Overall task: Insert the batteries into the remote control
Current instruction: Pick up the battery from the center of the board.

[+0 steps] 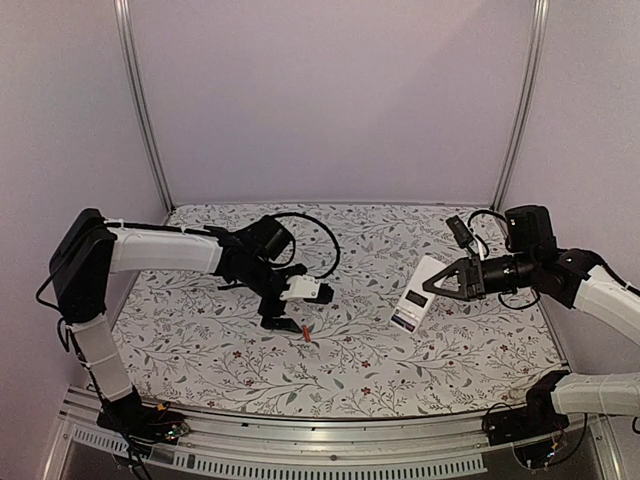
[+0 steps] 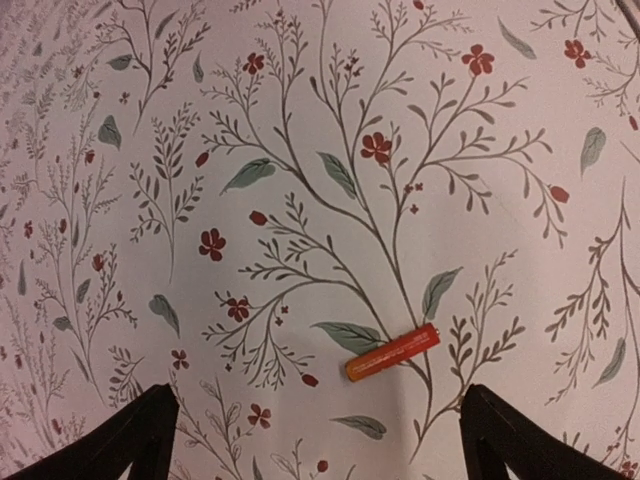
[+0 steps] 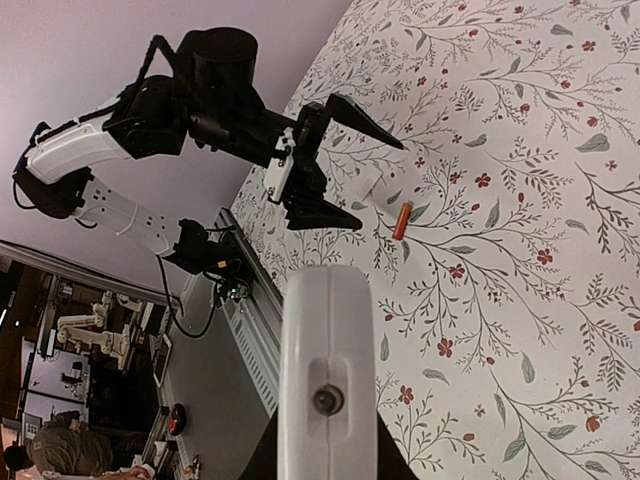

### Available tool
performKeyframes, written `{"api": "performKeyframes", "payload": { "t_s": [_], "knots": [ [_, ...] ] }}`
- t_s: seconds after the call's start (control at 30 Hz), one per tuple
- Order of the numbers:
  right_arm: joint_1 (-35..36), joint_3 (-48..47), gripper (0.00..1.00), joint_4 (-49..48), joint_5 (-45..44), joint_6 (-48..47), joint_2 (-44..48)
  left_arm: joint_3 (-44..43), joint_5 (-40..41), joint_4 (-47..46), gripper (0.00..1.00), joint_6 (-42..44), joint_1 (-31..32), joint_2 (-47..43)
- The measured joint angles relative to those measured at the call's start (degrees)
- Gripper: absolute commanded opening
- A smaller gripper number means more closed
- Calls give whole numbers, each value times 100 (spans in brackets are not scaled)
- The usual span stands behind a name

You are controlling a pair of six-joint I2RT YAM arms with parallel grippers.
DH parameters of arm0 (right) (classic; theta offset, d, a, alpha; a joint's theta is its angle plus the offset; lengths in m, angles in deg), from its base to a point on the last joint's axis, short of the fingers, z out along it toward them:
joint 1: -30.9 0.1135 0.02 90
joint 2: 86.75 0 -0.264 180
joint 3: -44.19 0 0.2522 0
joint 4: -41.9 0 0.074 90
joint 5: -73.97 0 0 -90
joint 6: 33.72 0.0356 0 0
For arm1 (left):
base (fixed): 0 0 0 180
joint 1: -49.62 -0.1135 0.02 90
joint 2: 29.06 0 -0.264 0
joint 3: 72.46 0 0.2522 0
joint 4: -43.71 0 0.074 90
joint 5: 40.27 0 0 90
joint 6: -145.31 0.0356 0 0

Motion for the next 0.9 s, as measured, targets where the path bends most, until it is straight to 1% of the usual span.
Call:
{"api": "performKeyframes", "payload": {
  "t_s": [0.17,0.23,0.37,0.6,0.8,0.9],
  "knots": [
    [-4,66,0,4,-2,4,0,-319,26,328,85,481,55,372],
    [-15,72,0,2,0,7,0,-385,33,435,80,575,87,476],
    [-24,72,0,2,2,7,0,-485,68,608,71,787,188,667],
    [-26,74,0,2,4,7,-2,-518,219,743,52,994,315,815],
    [-26,74,0,2,11,7,-42,-636,380,813,40,1117,358,1027],
    [-26,74,0,2,13,7,-48,-713,481,855,28,1154,374,1102]
  ]
}}
